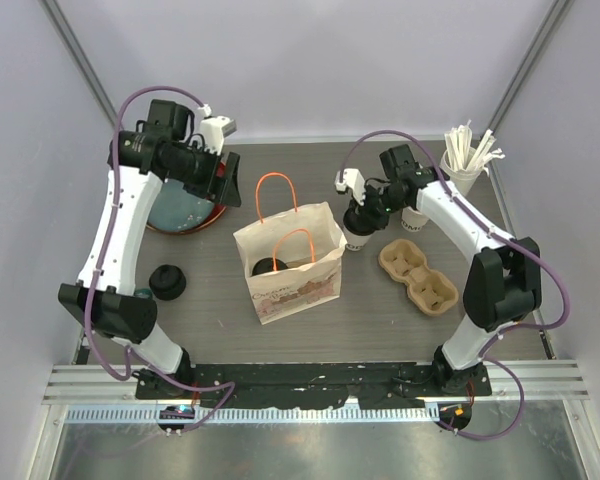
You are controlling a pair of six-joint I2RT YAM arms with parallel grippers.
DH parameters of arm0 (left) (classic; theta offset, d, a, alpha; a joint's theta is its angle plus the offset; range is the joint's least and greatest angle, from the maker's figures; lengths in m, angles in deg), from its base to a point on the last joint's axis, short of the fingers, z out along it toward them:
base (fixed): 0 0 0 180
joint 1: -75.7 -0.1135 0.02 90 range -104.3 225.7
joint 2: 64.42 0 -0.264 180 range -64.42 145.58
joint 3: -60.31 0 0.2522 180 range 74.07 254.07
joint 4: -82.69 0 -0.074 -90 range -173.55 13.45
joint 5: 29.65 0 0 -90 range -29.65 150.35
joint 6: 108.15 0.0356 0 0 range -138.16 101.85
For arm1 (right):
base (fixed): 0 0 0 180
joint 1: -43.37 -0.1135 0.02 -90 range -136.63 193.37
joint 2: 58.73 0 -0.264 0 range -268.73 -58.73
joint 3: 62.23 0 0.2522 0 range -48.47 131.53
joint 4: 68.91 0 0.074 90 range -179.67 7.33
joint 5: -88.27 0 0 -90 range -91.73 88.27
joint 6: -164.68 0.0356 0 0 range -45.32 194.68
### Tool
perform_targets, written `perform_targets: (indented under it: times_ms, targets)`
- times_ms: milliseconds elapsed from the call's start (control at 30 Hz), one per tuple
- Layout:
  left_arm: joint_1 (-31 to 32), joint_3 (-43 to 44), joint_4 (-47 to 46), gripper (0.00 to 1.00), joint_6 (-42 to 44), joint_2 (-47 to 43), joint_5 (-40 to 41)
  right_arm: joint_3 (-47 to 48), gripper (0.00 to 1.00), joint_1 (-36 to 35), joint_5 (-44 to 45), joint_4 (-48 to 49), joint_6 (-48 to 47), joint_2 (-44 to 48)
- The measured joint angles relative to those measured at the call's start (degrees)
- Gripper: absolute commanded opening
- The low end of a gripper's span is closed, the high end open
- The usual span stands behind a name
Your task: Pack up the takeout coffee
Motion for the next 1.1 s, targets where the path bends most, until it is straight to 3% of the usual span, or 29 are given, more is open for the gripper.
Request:
perform_targets:
  times_ms: [367, 533, 700, 933, 1100]
  targets:
    - [0.9, 0.0, 1.2, 0.75, 1.2, -5.8, -3.9, 3.3, 0.01, 0.0, 9.6, 4.1, 22.9, 11.1]
    - [4.3, -1.9, 1.4, 0.77, 2.2, -5.9, -2.7, 13.4, 0.01, -1.4, 16.3, 0.1, 31.1, 13.2]
    - [6.2, -4.2, 1.7, 0.8, 3.5, -8.3, -1.8, 24.4, 0.01, -9.4, 23.6, -5.4, 35.8, 14.6]
    - [10.8, -7.5, 1.4, 0.71, 3.2, -10.2, 2.0, 34.7, 0.01, -21.1, 25.5, -9.5, 38.2, 15.9]
    - [13.2, -9.8, 0.1, 0.59, 2.9, -7.6, 4.6, 39.2, 0.01, -27.6, 25.1, -12.6, 38.8, 15.2]
